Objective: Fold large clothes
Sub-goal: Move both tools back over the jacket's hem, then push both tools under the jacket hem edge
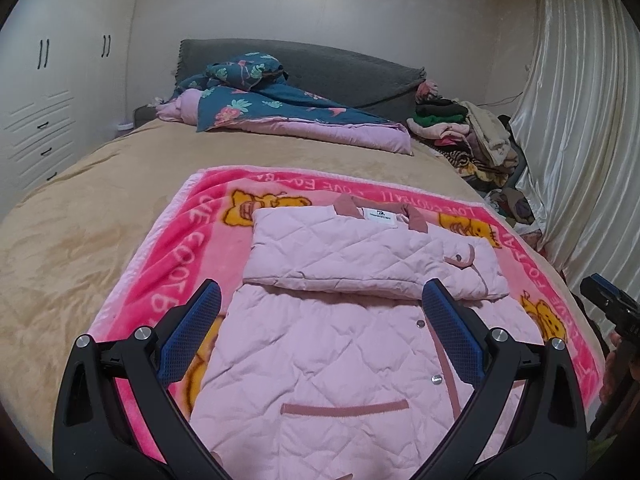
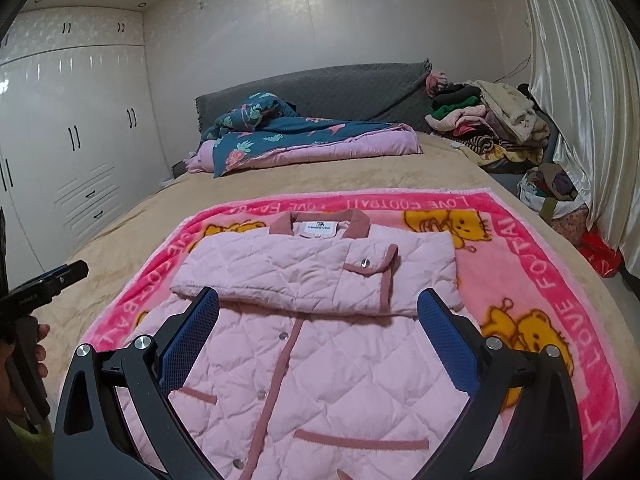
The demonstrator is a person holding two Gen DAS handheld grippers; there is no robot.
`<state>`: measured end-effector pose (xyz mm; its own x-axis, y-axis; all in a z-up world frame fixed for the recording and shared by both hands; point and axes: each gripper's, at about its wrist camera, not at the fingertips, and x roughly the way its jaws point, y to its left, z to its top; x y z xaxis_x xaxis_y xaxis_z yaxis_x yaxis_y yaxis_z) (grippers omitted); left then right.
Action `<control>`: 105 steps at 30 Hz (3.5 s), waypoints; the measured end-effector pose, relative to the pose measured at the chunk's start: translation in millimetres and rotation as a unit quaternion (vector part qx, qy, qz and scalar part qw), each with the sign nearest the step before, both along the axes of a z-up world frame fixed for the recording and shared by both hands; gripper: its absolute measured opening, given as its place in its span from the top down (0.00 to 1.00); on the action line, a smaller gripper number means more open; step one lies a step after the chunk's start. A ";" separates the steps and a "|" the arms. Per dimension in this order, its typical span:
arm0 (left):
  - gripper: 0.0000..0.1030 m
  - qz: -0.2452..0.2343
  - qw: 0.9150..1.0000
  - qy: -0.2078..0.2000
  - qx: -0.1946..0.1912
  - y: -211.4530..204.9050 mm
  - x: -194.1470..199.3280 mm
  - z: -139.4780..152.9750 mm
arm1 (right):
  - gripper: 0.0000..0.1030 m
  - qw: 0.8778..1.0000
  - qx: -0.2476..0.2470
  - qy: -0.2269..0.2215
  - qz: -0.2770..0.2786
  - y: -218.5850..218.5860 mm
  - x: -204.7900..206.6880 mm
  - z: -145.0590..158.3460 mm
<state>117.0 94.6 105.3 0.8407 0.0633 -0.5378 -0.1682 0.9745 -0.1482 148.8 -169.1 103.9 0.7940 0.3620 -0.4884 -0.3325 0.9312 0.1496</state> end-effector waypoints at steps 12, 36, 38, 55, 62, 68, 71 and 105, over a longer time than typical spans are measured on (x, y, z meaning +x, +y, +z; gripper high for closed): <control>0.08 -0.003 1.000 0.019 -0.014 -10.1 -30.7 -12.0 | 0.04 1.000 -0.016 0.012 -0.005 -26.2 -29.9 -11.6; 0.08 0.005 0.998 0.065 0.009 -14.2 -68.8 -47.4 | 0.04 0.998 -0.037 0.038 -0.017 -62.2 -59.0 -36.3; 0.08 0.005 0.998 0.070 0.009 -13.1 -70.6 -51.9 | 0.04 0.998 -0.043 0.047 -0.020 -65.5 -60.1 -43.6; 0.08 0.040 0.991 0.131 -0.011 26.2 -86.9 -102.2 | 0.04 0.988 -0.066 0.129 -0.048 -100.4 -67.9 -111.8; 0.08 0.058 0.986 0.154 -0.028 45.5 -98.9 -120.4 | 0.04 0.985 -0.072 0.145 -0.053 -111.2 -71.1 -122.4; 0.08 0.054 0.981 0.174 -0.068 57.9 -109.6 -138.5 | 0.04 0.984 -0.077 0.153 -0.054 -118.0 -75.4 -127.8; 0.08 0.048 0.978 0.182 -0.091 59.9 -114.7 -148.0 | 0.04 0.983 -0.078 0.158 -0.053 -121.5 -79.1 -131.8; 0.08 0.005 0.968 0.239 -0.077 36.0 -96.3 -165.8 | 0.04 0.962 0.037 0.271 -0.017 -162.0 -113.4 -216.7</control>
